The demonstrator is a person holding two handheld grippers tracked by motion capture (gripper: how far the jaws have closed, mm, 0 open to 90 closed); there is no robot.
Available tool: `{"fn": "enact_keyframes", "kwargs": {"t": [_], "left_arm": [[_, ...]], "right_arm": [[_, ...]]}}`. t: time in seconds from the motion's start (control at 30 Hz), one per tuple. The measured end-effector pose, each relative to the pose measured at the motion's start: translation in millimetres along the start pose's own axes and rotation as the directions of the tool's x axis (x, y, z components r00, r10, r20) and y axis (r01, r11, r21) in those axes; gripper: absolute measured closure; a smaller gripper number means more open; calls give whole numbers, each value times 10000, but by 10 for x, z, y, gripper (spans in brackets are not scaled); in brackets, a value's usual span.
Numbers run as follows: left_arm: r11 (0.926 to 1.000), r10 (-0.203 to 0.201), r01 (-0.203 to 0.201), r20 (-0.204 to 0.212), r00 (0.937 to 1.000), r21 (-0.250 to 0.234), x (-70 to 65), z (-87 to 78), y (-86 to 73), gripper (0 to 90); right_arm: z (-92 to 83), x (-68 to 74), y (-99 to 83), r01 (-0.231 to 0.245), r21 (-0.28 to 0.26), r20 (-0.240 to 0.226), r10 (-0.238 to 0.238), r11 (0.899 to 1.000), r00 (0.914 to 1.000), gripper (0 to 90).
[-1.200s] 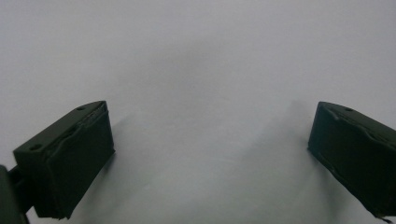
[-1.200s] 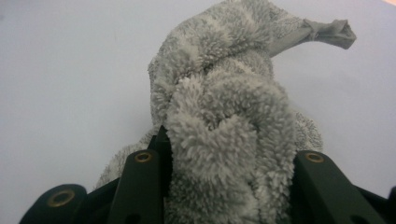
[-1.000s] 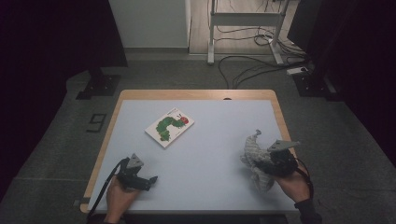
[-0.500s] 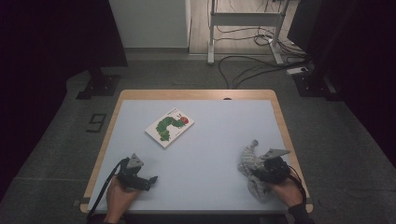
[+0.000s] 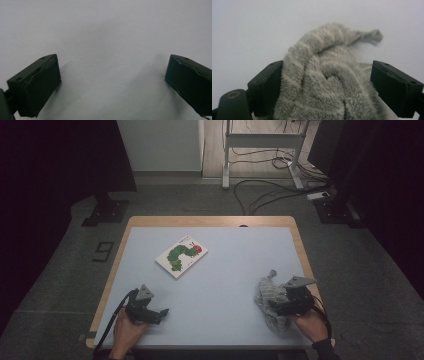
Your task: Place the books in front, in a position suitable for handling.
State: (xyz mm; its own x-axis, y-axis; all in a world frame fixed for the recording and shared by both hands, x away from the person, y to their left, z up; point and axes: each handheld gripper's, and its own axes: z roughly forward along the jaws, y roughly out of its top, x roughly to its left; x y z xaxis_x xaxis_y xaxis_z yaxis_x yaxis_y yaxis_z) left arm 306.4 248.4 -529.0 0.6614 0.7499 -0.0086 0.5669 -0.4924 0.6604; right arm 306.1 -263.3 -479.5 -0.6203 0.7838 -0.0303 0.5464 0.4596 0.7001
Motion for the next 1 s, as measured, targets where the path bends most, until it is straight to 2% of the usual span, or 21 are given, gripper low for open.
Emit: {"fn": "enact_keyframes", "kwargs": {"t": [0.07,0.13,0.17,0.47,0.6,0.67,0.77,0.83,1.0], "left_arm": [[10000,-1,1,-12,10000,2,-1,0,1,0],[10000,0,0,5,10000,2,0,0,1,0],[10000,2,-2,-1,10000,1,2,0,2,0],[10000,-80,81,61,9999,-10,11,-3,11,0],[9992,-313,316,116,9994,-259,84,-63,50,0],[9985,-379,383,110,9992,-400,139,-116,95,0],[9990,-267,263,-118,9996,-372,202,-164,172,0],[9996,-51,43,-300,9995,-261,237,-193,257,0],[9989,166,-180,-314,9994,-427,359,-220,489,0]], "right_arm": [[-10,0,11,28,-73,86,-28,10000,10000,101],[-33,1,48,62,-256,285,-54,9997,9996,13],[-39,0,58,58,-302,339,-48,9995,9994,0],[-37,22,173,-16,-852,106,25,9964,9999,0],[-31,41,227,-222,-1122,-7,222,9934,9998,0],[-23,53,258,-231,-1228,-57,226,9922,9997,0],[-2,76,299,-205,-1307,-141,189,9912,9997,0],[22,100,330,-99,-1366,-179,75,9906,9998,0],[69,144,410,12,-1468,-298,-56,9892,9995,0]]}}
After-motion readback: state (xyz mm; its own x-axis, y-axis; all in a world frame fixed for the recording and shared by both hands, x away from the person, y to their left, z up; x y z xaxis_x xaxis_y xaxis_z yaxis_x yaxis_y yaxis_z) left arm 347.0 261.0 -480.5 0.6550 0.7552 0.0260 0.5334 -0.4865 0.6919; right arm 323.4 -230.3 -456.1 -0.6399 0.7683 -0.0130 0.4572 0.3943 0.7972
